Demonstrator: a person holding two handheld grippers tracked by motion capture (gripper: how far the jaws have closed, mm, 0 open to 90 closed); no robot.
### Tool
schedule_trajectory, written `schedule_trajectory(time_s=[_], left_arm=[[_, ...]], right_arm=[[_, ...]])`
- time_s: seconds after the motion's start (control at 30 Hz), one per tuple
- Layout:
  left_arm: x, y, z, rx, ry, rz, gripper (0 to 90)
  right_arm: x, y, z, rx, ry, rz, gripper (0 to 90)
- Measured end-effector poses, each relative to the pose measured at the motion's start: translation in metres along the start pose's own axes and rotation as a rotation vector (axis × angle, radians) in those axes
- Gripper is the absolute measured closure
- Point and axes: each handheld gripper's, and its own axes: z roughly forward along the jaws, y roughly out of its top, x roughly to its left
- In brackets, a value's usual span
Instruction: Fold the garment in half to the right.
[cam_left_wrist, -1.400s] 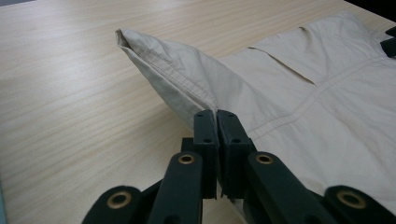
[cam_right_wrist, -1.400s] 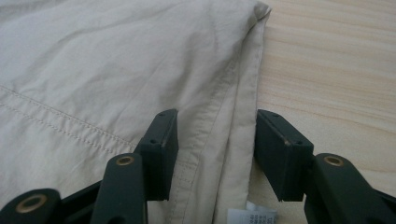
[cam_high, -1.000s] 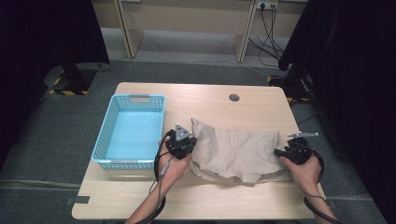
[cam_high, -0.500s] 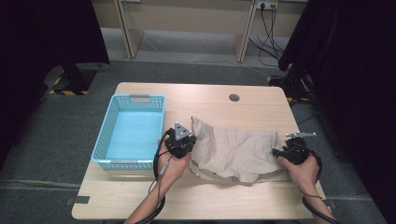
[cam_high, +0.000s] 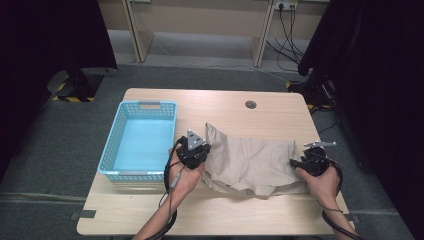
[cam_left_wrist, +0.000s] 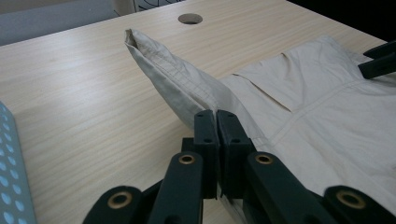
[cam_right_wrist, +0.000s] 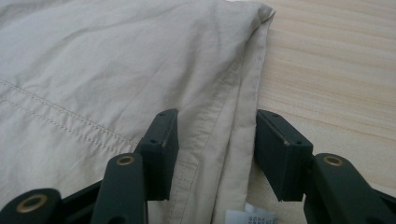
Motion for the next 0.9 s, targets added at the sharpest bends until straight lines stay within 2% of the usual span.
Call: schedule_trajectory(time_s=[0.9], left_arm=[[0.001,0.007,-0.008,-0.021,0.000,0.001,87.7]], right_arm=[[0.011,0.003,0.004,-0.008,0.012,-0.016,51.4]])
